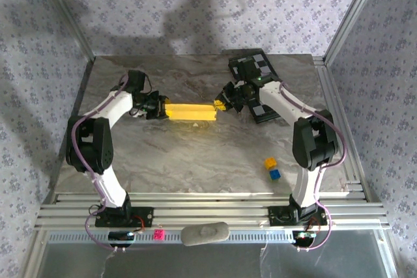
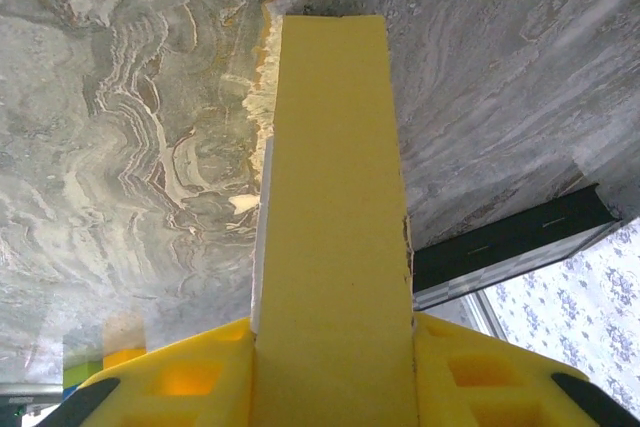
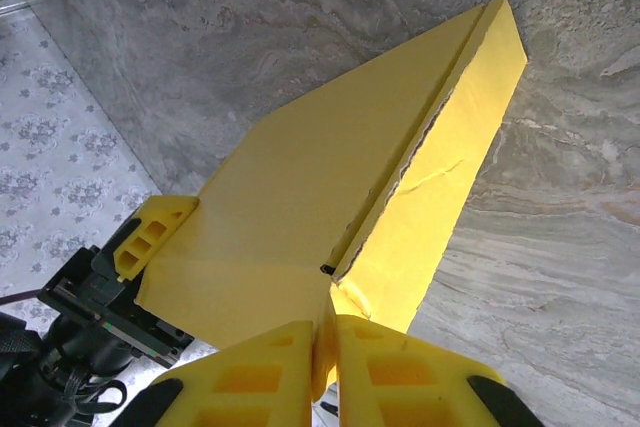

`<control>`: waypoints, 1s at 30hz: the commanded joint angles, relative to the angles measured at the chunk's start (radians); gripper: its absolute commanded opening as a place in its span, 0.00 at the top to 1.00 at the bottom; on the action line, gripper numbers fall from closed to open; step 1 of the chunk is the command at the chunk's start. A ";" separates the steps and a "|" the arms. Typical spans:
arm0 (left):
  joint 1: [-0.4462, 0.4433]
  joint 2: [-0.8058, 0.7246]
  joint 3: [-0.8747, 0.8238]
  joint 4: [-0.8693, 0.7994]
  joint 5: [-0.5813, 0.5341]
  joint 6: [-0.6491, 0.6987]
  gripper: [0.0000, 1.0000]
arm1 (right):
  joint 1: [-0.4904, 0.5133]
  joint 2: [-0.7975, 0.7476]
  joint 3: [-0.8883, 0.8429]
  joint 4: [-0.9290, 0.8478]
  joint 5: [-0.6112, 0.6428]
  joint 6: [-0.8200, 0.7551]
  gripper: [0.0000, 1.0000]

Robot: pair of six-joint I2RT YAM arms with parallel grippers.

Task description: Fold the paper box

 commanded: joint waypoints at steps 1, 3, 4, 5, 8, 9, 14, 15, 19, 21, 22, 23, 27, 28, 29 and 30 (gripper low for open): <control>0.019 0.013 0.040 -0.063 -0.029 0.059 0.57 | -0.016 0.050 0.020 -0.147 0.052 -0.078 0.87; 0.023 0.008 0.046 -0.073 -0.033 0.081 0.51 | -0.016 0.053 0.023 -0.155 0.057 -0.087 0.87; 0.026 0.002 0.050 -0.079 -0.034 0.094 0.47 | -0.017 0.055 0.024 -0.155 0.058 -0.090 0.87; 0.028 -0.002 0.055 -0.094 -0.036 0.108 0.44 | -0.019 0.058 0.025 -0.155 0.058 -0.092 0.87; 0.037 -0.011 0.078 -0.143 -0.046 0.167 0.36 | -0.023 0.067 0.039 -0.157 0.056 -0.089 0.87; 0.042 -0.016 0.085 -0.164 -0.048 0.190 0.34 | -0.023 0.072 0.049 -0.161 0.057 -0.089 0.87; 0.067 -0.041 0.181 -0.352 -0.133 0.425 0.35 | -0.028 0.096 0.097 -0.187 0.052 -0.092 0.87; 0.070 -0.052 0.205 -0.394 -0.166 0.499 0.38 | -0.029 0.100 0.104 -0.192 0.048 -0.089 0.87; 0.057 -0.107 0.296 -0.519 -0.323 0.874 0.52 | -0.030 0.119 0.129 -0.204 0.030 -0.082 0.87; 0.032 -0.141 0.313 -0.548 -0.387 1.062 0.59 | -0.032 0.127 0.142 -0.213 0.023 -0.083 0.87; 0.010 -0.159 0.318 -0.556 -0.421 1.159 0.60 | -0.032 0.129 0.148 -0.218 0.021 -0.082 0.87; -0.012 -0.174 0.322 -0.559 -0.453 1.239 0.60 | -0.035 0.133 0.156 -0.221 0.017 -0.083 0.87; -0.162 -0.248 0.280 -0.501 -0.611 1.598 0.55 | -0.038 0.147 0.189 -0.247 0.000 -0.088 0.87; -0.199 -0.257 0.258 -0.480 -0.613 1.689 0.54 | -0.039 0.152 0.195 -0.253 -0.006 -0.089 0.87; -0.230 -0.264 0.238 -0.461 -0.616 1.761 0.53 | -0.039 0.156 0.203 -0.257 -0.012 -0.091 0.86; -0.259 -0.269 0.208 -0.438 -0.620 1.834 0.52 | -0.040 0.161 0.211 -0.267 -0.013 -0.095 0.87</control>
